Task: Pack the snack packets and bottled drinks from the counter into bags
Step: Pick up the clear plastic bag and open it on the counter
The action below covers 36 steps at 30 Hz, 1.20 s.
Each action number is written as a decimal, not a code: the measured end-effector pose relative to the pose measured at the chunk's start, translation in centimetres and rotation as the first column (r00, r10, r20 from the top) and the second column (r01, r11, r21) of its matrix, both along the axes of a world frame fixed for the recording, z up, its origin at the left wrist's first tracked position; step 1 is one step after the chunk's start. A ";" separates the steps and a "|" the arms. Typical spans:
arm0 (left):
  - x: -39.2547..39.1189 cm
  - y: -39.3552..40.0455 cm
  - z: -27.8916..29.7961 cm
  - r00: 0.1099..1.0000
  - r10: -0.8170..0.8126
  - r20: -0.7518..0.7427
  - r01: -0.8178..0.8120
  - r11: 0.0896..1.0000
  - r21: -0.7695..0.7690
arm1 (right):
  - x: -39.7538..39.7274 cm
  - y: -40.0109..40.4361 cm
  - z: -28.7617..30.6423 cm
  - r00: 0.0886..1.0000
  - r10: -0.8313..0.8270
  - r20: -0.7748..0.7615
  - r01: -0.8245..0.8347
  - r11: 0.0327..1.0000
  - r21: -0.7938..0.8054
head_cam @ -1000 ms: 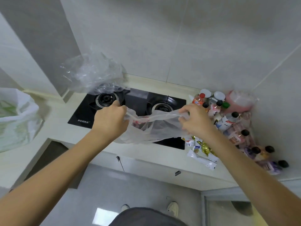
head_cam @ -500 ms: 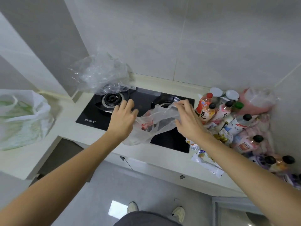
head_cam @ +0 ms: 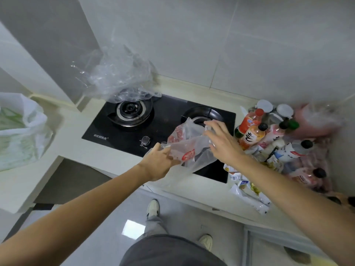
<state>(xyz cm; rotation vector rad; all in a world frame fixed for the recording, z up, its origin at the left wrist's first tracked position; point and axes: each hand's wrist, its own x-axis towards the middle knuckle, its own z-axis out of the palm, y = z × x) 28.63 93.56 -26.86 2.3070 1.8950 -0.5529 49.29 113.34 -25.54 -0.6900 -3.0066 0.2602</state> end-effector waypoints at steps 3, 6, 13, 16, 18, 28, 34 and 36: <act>-1.2 0.8 -1.7 0.999 -0.038 -0.005 0.038 0.999 -0.006 | -0.5 -0.2 -0.7 1.000 -0.007 0.026 0.008 1.000 -0.001; -2.5 1.9 -2.8 1.000 -0.024 -0.004 0.025 0.999 0.022 | -0.9 -0.8 -1.3 0.999 0.029 0.021 -0.030 0.996 0.085; -5.1 2.7 -4.3 0.999 -0.012 0.052 0.011 1.000 0.024 | -0.6 -2.1 -4.2 0.959 0.257 0.118 -0.275 0.945 0.179; -5.6 2.8 -4.6 0.999 0.007 0.046 -0.005 1.000 -0.030 | 0.0 -2.9 -5.7 0.943 0.290 0.163 -0.309 0.946 0.100; -5.7 2.9 -4.7 0.999 0.024 0.022 -0.022 0.998 -0.065 | 0.1 -3.3 -6.4 0.945 0.221 0.243 -0.254 0.960 0.115; -4.5 2.2 -2.7 0.997 0.011 -0.077 -0.023 0.988 -0.150 | 1.7 -4.6 -6.5 0.825 -0.138 0.548 0.122 0.990 0.066; -3.9 0.7 -1.1 0.997 -0.069 -0.035 0.064 0.991 -0.118 | 4.1 -6.0 -4.7 0.931 0.025 0.365 -0.092 0.982 0.168; -3.4 0.4 -0.9 0.994 -0.098 -0.049 0.092 0.989 -0.117 | 4.0 -6.6 -5.6 0.940 0.167 0.297 -0.215 0.967 0.137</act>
